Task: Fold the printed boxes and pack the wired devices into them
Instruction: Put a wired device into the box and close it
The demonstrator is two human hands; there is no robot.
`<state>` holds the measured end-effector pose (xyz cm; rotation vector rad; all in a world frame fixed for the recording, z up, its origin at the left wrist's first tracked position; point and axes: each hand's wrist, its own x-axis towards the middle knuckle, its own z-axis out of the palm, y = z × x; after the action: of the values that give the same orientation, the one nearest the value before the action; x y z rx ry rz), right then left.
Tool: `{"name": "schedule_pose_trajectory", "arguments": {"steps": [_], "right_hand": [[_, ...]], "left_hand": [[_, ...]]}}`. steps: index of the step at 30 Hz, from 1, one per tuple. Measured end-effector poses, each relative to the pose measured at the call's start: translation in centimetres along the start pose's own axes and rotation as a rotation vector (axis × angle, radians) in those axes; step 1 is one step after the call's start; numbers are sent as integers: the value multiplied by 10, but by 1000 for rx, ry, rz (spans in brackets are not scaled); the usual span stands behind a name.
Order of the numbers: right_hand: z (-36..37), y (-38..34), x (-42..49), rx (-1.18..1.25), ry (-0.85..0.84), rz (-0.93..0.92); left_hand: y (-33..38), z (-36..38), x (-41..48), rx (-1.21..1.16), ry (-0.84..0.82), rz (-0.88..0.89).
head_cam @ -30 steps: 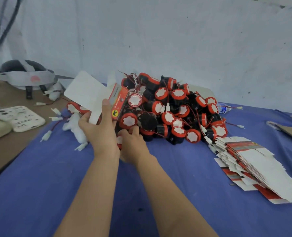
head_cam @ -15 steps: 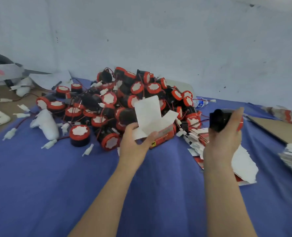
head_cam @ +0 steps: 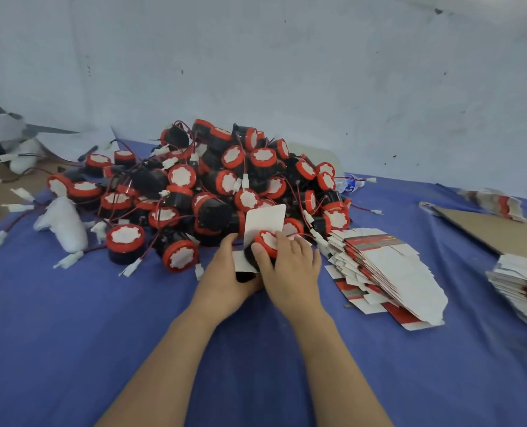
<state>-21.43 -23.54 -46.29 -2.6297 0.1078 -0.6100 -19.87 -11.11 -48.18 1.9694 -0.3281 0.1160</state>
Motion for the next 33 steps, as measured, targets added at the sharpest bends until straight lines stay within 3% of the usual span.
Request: {"name": "schedule_pose_trajectory", "arguments": {"steps": [5, 11, 16, 20, 24, 28, 31, 33], "right_hand": [[-6, 2, 0, 16, 102, 58], [-6, 0, -1, -23, 15, 88], [-10, 0, 0, -141, -48, 126], [-10, -3, 0, -238, -46, 96], [-16, -1, -3, -144, -42, 6], [-35, 14, 6, 246, 363, 190], [-44, 32, 13, 153, 247, 419], [-46, 36, 15, 211, 192, 443]], "left_hand": [[1, -1, -1, 7, -29, -3], [3, -3, -2, -20, -27, -1], [5, 5, -5, -110, 29, -51], [8, 6, 2, -351, 150, -209], [11, 5, -3, -217, 214, -205], [17, 4, -4, -133, 205, -186], [21, 1, -3, -136, 205, -201], [21, 1, -5, -128, 196, -205]]}}
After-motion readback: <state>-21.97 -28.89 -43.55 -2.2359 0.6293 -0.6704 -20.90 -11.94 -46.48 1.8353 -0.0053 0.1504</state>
